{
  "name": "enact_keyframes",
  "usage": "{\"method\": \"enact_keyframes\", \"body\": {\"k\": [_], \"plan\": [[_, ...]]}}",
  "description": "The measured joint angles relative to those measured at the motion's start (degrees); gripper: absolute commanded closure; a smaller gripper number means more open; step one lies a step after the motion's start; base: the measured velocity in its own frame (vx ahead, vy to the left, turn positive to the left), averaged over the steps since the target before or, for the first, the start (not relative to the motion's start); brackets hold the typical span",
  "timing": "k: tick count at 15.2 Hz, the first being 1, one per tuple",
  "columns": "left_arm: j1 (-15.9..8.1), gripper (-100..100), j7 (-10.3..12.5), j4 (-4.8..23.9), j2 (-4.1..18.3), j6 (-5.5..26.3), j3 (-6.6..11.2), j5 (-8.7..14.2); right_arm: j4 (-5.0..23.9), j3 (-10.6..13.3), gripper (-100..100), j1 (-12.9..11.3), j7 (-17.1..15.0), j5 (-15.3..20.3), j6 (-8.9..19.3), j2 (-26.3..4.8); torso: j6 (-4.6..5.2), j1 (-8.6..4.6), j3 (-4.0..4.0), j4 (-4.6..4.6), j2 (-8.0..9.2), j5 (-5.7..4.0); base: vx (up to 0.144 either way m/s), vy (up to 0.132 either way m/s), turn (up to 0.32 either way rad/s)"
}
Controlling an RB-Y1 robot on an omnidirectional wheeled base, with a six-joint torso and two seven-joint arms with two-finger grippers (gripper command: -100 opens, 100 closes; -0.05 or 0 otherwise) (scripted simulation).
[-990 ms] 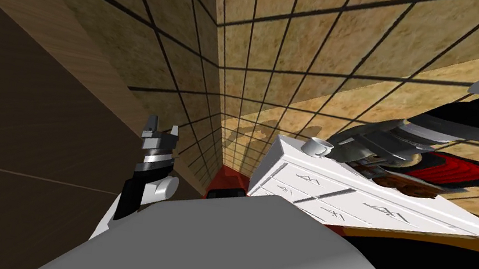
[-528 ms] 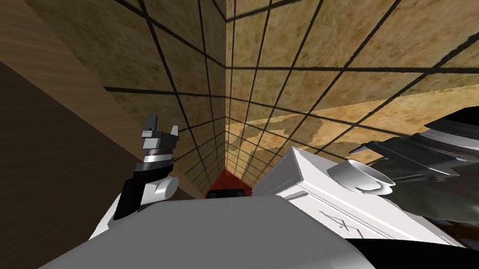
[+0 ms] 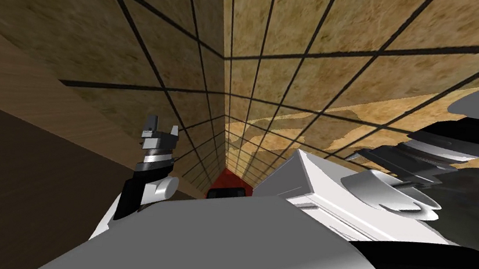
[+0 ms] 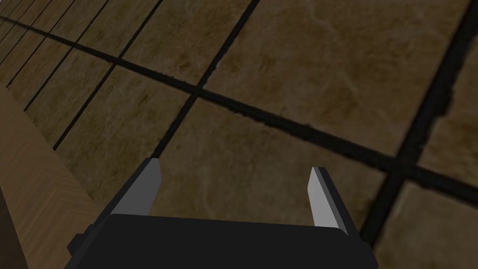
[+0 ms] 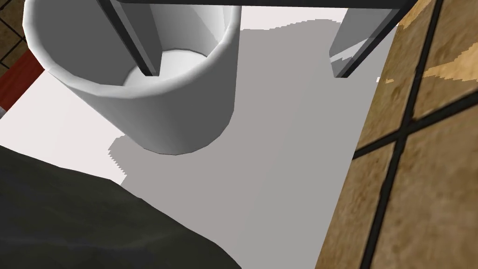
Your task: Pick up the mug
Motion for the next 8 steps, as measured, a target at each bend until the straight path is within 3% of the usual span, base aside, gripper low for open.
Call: {"method": "enact_keyframes", "body": {"k": [1, 2, 8], "plan": [[0.0, 0, 0.0, 0.0, 0.0, 0.0, 0.0, 0.0, 0.1, 0.0, -100, 0.1, -0.1, 0.3, 0.6, 0.7, 0.01, 0.03, 0.04, 0.02, 0.06, 0.01, -0.035, 0.026, -0.003], [0.0, 0, 0.0, 0.0, 0.0, 0.0, 0.0, 0.0, 0.1, 0.0, 100, 0.1, -0.1, 0.3, 0.9, 0.9, 0.01, 0.02, 0.04, 0.03, 0.04, 0.03, -0.012, 0.009, -0.003], [0.0, 0, 0.0, 0.0, 0.0, 0.0, 0.01, 0.0, -0.1, 0.2, 100, 0.0, -0.1, 0.1, 0.5, 0.3, -0.05, -0.11, -0.07, 0.0, -0.18, 0.04, 0.013, -0.008, -0.003]]}}
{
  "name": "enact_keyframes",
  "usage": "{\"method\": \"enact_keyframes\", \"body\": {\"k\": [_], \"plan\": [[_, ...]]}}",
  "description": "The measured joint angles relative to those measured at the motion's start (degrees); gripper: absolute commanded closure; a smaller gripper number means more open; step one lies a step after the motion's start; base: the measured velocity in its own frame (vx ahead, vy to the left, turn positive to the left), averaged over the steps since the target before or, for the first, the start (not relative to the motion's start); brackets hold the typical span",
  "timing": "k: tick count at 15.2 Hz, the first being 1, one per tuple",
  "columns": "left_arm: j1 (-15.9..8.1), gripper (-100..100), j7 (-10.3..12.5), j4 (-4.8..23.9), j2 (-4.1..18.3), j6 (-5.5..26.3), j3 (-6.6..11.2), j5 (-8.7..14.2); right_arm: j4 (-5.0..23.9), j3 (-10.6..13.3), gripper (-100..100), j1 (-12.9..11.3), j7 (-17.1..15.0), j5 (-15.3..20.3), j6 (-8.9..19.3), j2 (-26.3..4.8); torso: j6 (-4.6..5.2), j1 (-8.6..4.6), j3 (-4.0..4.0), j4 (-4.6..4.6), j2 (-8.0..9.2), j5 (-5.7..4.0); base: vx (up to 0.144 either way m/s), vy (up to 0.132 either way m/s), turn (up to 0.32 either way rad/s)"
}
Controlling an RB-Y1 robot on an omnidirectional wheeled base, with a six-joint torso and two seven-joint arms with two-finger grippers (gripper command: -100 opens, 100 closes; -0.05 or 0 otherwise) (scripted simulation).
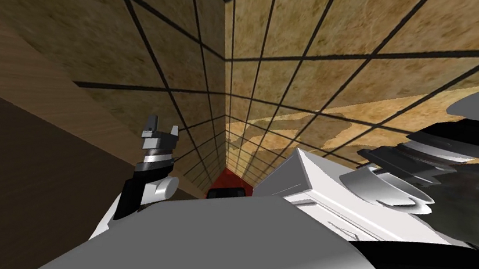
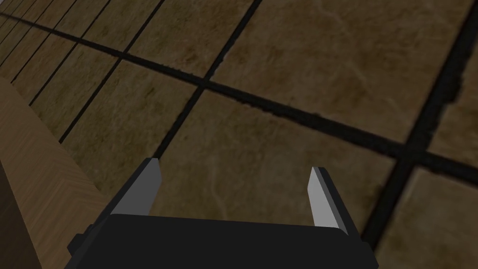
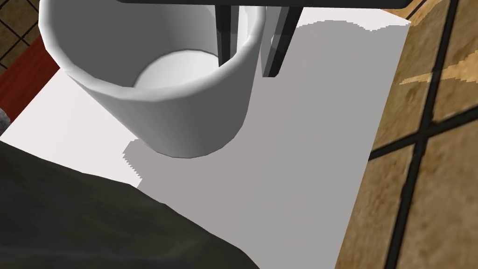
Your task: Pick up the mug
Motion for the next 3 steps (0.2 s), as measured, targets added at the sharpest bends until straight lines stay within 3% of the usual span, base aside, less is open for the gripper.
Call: {"method": "enact_keyframes", "body": {"k": [3], "plan": [[0.0, 0, 0.0, 0.0, 0.0, 0.0, 0.0, 0.0, -0.6, 0.6, 100, -0.8, 0.5, -0.8, -1.9, -2.6, -0.04, -0.07, -0.14, -0.07, -0.23, 0.0, 0.064, -0.038, -0.001]]}}
